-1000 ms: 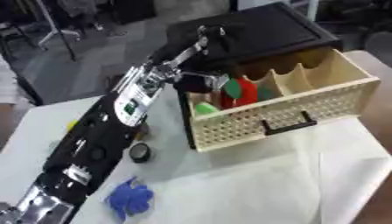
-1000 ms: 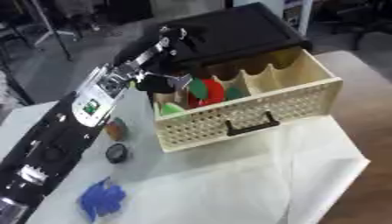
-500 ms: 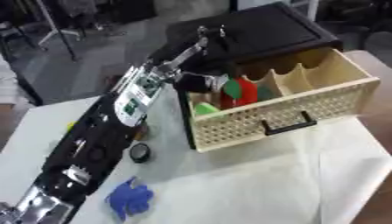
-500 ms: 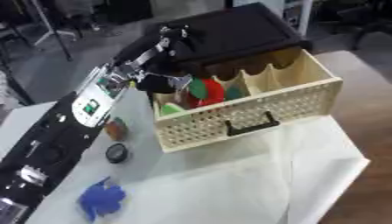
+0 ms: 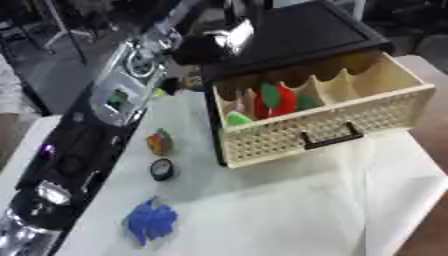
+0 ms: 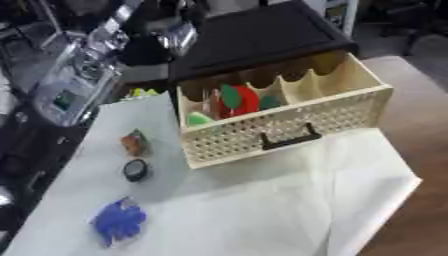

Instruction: Pick up objects from table and place into drawer.

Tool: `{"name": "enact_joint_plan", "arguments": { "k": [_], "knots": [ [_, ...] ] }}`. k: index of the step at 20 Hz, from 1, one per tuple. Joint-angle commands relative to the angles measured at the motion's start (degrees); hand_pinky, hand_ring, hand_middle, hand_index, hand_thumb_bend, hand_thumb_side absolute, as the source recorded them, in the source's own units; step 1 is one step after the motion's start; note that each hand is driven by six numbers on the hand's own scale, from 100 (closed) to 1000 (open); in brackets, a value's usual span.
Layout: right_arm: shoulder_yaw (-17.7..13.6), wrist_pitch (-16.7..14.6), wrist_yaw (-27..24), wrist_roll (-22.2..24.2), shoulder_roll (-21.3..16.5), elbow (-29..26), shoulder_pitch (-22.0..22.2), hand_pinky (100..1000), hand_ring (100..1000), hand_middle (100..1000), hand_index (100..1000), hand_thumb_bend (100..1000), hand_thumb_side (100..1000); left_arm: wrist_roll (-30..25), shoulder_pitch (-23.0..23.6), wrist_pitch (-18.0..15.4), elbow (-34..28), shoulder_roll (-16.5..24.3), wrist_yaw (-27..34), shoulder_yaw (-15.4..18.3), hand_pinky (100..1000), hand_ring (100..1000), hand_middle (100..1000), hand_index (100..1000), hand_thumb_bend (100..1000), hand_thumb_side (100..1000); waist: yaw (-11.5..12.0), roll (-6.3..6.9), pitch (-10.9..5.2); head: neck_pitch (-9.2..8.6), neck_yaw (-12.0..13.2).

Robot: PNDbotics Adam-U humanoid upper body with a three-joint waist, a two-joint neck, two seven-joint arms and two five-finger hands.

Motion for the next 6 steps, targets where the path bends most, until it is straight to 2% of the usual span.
{"name": "enact_joint_plan", "arguments": {
  "k": [1,6],
  "knots": [
    [-0.55,-0.01,0.46,-0.44,-1.62,-0.52,-0.35,254,544,456,715,100,526,-0.89,-0.51,4.18,-5.44,2.45,5.97,1.28,369,604,643,855,100,462,0.31,-0.89,-1.06,0.73,-0.4],
    [-0.77,-0.03,0.77,-0.88,-1.78,-0.52,0.21,251,544,456,715,100,535,0.02,0.74,8.6,-11.54,3.92,12.24,2.82,367,593,636,849,100,496,1.58,-1.72,-1.04,1.36,-0.95]
  ]
}}
